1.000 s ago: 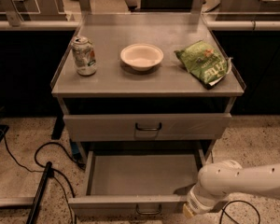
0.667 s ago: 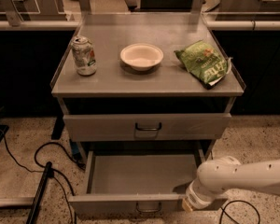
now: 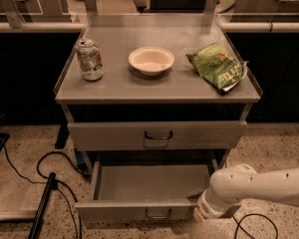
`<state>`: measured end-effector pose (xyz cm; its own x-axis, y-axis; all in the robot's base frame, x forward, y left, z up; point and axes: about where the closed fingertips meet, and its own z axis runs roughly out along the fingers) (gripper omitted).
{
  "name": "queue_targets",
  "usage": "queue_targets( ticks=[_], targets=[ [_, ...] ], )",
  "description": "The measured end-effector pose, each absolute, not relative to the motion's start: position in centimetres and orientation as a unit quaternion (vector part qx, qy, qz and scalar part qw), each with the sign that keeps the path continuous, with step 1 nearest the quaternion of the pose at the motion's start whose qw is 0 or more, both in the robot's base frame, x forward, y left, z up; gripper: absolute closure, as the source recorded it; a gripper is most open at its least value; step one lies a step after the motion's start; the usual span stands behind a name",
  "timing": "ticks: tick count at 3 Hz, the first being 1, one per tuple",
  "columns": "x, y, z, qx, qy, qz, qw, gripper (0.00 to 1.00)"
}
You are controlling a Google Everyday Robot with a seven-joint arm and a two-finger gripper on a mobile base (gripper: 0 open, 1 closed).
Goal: Close middle drawer
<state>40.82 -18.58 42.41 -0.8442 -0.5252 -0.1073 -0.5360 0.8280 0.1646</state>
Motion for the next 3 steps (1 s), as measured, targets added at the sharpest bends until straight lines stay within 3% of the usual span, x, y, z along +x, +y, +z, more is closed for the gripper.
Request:
queue_targets(
  ticks=[3],
  targets=[
    [40.82,-18.58,42.41,-0.278,0.956,0.094,0.029,0.13]
  ],
)
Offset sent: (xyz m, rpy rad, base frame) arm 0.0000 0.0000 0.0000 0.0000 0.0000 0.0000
